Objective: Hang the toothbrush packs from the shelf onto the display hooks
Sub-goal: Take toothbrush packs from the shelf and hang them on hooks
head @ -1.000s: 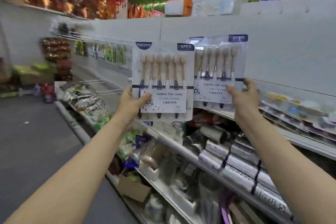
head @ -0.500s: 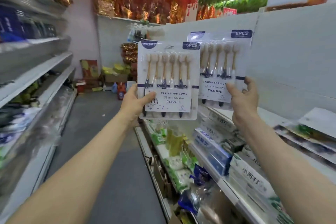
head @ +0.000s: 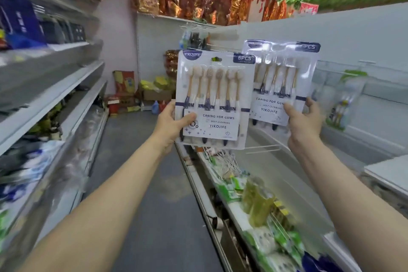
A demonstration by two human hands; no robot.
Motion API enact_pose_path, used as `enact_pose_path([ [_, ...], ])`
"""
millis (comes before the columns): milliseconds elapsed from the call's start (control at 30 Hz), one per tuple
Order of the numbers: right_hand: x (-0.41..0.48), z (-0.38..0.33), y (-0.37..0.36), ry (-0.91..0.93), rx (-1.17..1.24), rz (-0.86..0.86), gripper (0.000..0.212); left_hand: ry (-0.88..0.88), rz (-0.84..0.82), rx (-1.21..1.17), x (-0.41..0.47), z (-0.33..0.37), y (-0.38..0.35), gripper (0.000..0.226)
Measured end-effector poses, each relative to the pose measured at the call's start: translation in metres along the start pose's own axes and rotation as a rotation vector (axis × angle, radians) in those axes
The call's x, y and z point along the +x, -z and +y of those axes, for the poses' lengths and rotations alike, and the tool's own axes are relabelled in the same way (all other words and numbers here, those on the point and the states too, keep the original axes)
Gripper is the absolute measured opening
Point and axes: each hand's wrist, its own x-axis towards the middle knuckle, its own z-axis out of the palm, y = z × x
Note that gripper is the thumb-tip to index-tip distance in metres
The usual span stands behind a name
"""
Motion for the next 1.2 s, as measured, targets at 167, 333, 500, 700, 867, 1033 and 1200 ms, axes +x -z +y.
enact_pose_path([
  [167, 0.034, 0.040, -0.089, -0.018, -0.041, 0.003, 0.050, 0.006, -0.034, -0.006, 0.102, -0.022, 0.054, 0.037],
  [333, 0.079, 0.096, -0.163, 0.003, -0.056, 0.029, 0.050, 0.027, -0.069, -0.032, 0.202, -0.072, 0.089, 0.039],
  [500, 0.143, 0.166, -0.242, 0.020, -0.028, 0.054, 0.051, 0.027, -0.099, -0.027, 0.313, -0.120, 0.113, 0.040],
  [700, 0.222, 0.228, -0.327, 0.002, -0.047, 0.078, 0.047, 0.030, -0.199, 0.007, 0.463, -0.142, 0.127, 0.055],
  [867, 0.281, 0.271, -0.387, -0.010, -0.128, 0.120, 0.042, 0.061, -0.283, -0.026, 0.566, -0.179, 0.134, 0.054],
  [1033, 0.332, 0.309, -0.445, 0.027, -0.184, 0.163, 0.039, 0.081, -0.356, -0.063, 0.668, -0.224, 0.143, 0.051],
  [1200, 0.384, 0.351, -0.514, 0.018, -0.215, 0.252, 0.036, 0.077, -0.436, -0.098, 0.780, -0.265, 0.158, 0.048],
])
